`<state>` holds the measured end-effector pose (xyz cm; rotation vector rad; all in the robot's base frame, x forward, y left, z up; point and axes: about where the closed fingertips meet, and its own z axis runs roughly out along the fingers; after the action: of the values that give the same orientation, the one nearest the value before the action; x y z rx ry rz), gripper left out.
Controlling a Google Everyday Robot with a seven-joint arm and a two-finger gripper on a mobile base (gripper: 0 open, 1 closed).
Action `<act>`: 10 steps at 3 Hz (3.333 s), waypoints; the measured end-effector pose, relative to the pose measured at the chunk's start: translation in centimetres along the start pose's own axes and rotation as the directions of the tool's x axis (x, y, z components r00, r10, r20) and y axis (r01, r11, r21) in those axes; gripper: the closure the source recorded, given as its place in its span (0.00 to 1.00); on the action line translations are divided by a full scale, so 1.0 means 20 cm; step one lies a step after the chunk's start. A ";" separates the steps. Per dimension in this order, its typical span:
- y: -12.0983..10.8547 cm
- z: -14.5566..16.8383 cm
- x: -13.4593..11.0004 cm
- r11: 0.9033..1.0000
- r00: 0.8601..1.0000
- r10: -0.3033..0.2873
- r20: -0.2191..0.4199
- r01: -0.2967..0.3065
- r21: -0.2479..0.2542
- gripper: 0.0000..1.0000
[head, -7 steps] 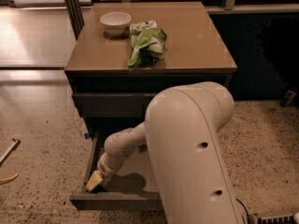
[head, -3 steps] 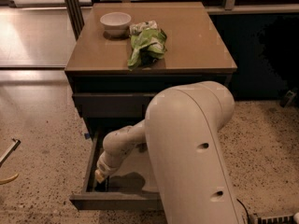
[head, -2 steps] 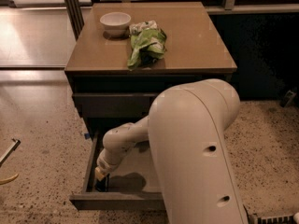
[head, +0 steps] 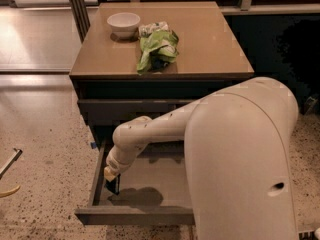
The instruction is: Pick rxbar blueberry from middle drawer and place on counter
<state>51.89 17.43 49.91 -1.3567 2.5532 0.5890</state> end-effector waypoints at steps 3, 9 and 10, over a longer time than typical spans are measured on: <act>-0.02 -0.81 -0.22 0.980 0.975 -0.181 0.128 0.169 0.103 1.00; 0.01 -1.72 -0.90 0.931 0.828 -0.338 0.447 0.225 0.288 1.00; 0.00 -1.90 -1.03 0.904 0.798 -0.390 0.460 0.235 0.357 1.00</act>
Offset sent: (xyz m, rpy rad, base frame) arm 0.0329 -0.0529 0.1782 0.0598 -0.2354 0.0959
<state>64.08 16.63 91.32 -1.2662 1.8384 0.4295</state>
